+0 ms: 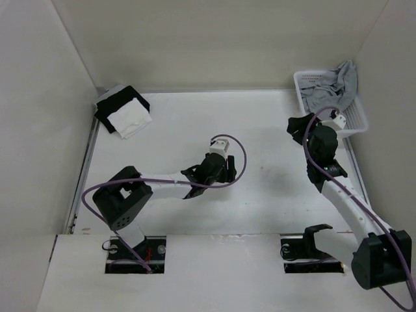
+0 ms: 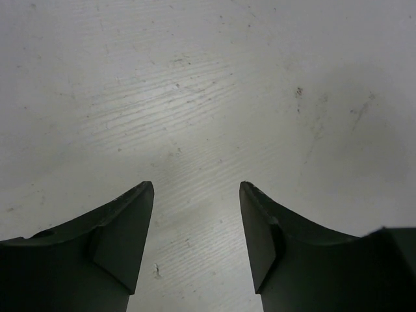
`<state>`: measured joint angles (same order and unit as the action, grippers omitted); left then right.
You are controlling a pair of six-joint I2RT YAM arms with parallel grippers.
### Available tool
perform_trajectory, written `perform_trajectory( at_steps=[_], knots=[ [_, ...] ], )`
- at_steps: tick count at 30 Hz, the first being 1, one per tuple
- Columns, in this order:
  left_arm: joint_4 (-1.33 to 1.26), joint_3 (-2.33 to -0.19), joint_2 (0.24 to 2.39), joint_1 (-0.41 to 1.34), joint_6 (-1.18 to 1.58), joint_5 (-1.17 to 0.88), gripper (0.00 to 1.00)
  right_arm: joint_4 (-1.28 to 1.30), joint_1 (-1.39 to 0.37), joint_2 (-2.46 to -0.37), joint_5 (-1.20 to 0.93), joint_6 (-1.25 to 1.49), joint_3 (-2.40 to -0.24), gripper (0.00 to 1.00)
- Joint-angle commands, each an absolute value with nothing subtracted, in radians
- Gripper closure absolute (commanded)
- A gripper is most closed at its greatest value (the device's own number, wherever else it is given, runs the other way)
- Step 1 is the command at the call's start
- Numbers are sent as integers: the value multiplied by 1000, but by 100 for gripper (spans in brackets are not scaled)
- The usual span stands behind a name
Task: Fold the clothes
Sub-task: Grab the tank top from the pile
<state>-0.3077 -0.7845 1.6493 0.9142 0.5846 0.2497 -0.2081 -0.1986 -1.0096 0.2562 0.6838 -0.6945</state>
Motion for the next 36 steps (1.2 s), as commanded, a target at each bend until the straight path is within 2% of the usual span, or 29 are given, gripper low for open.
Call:
perform_trajectory(
  at_steps=[1, 5, 7, 8, 9, 10, 11, 12, 13, 15, 16, 19, 21, 27, 36],
  knots=[
    [-379, -753, 1598, 933, 600, 218, 45, -187, -110, -1089, 305, 678, -744, 46],
    [-385, -747, 1603, 926, 607, 212, 46, -199, -4, -1228, 298, 666, -822, 73],
    [-396, -730, 1586, 926, 603, 219, 47, -210, 34, -1313, 313, 652, -870, 91],
    [-419, -715, 1574, 921, 600, 216, 57, -210, 65, -1374, 321, 638, -911, 99],
    [-445, -698, 1565, 917, 595, 212, 69, -209, 88, -1429, 327, 624, -951, 100],
    [-457, -687, 1557, 912, 595, 207, 83, -201, 111, -1492, 333, 614, -1001, 100],
    [-462, -680, 1549, 910, 595, 204, 89, -193, 128, -1541, 333, 608, -1043, 100],
    [-468, -672, 1543, 907, 597, 206, 90, -171, 151, -1625, 336, 594, -1122, 99],
    [-475, -669, 1540, 906, 597, 209, 90, -146, 172, -1703, 340, 582, -1202, 92],
    [-505, -657, 1543, 898, 595, 209, 83, -114, 197, -1804, 334, 574, -1307, 78],
    [-529, -641, 1546, 883, 606, 201, 77, -88, 211, -1875, 327, 560, -1390, 68],
    [-566, -620, 1542, 855, 620, 183, 67, -26, 240, -2018, 324, 551, -1553, 53],
    [-597, -606, 1548, 840, 632, 172, 65, 26, 266, -2104, 324, 554, -1664, 49],
    [-643, -586, 1552, 797, 661, 135, 60, 176, 317, -2302, 367, 529, -1945, 46],
    [-690, -561, 1546, 754, 693, 95, 59, 213, 372, -2422, 387, 586, -2086, 48]
  ],
)
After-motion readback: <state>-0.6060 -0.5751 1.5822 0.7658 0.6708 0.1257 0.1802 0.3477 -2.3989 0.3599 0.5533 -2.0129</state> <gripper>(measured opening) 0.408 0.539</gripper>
